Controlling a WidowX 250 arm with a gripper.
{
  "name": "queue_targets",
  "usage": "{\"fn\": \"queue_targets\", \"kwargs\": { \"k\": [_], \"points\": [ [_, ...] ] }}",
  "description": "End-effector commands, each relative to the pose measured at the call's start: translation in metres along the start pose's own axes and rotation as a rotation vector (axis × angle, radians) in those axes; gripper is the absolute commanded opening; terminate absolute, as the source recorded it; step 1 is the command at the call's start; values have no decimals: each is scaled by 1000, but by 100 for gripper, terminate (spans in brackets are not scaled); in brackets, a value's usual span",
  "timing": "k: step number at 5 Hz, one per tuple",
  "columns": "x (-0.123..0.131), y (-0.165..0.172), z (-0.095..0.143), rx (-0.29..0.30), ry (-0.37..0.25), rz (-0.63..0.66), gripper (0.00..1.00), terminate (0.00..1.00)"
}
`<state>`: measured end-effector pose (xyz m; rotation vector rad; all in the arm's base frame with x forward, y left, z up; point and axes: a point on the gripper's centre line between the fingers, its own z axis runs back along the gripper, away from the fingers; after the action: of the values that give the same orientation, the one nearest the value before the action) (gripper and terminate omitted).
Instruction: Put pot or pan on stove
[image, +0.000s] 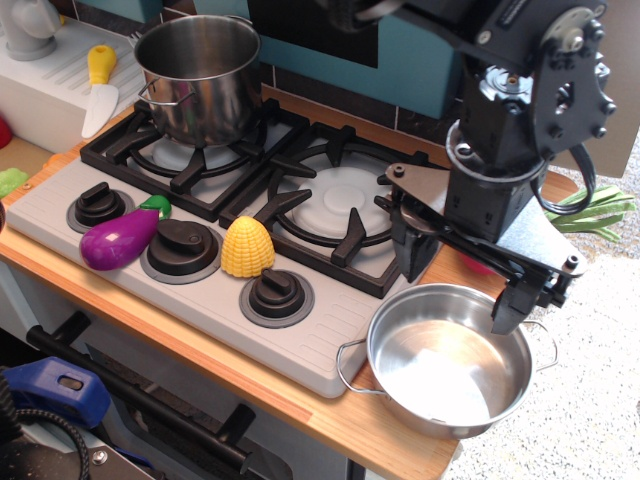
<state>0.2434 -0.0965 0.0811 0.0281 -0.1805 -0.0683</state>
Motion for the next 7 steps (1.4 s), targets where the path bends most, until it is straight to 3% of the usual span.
{"fn": "queue_targets", "kwargs": {
  "k": [1,3,4,6,7],
  "points": [
    [0,0,0,0,0,0,100,0],
    [-10,-27,-5,-13,-24,-47,100,0],
    [-21,-38,-19,-6,-61,-54,100,0],
    [-36,-42,-46,-66,-117,-51,100,0],
    [-27,-39,-54,-69,-139,-60,100,0]
  ]
}}
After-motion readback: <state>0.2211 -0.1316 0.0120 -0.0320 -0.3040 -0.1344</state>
